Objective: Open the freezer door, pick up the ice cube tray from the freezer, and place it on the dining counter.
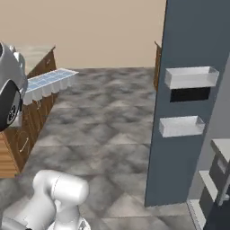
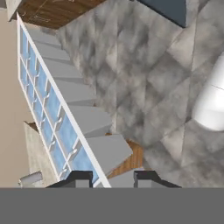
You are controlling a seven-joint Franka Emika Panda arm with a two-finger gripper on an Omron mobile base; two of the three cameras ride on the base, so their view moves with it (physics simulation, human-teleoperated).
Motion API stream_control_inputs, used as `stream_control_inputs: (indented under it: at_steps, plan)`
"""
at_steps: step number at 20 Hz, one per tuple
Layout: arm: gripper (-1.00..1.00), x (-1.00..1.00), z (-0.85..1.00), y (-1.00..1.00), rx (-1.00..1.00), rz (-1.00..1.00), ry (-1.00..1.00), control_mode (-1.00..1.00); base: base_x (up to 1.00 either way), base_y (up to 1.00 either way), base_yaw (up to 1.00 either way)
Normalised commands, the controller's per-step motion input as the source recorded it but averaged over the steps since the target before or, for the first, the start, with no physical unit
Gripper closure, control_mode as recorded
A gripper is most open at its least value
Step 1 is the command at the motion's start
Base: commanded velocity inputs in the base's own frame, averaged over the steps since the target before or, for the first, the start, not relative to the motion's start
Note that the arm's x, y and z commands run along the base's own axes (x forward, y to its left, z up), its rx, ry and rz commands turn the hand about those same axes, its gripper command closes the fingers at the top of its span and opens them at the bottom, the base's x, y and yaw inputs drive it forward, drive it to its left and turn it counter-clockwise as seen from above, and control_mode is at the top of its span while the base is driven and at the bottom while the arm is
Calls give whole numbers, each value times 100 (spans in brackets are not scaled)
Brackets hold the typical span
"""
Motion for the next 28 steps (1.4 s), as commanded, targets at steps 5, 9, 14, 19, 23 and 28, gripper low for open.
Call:
stream_control_inputs:
  at_steps: [5, 9, 14, 19, 23, 28]
  plan:
    - [100, 0, 0, 0, 0, 0, 0, 100, -33, 65, 91]
    - [100, 0, 0, 0, 0, 0, 0, 100, -4, 100, 51]
    - [100, 0, 0, 0, 0, 0, 0, 100, 71, 100, 15]
    - [100, 0, 0, 0, 0, 0, 0, 100, 100, 100, 0]
    - [100, 0, 0, 0, 0, 0, 0, 100, 90, 100, 0]
    - [100, 0, 0, 0, 0, 0, 0, 100, 24, 100, 0]
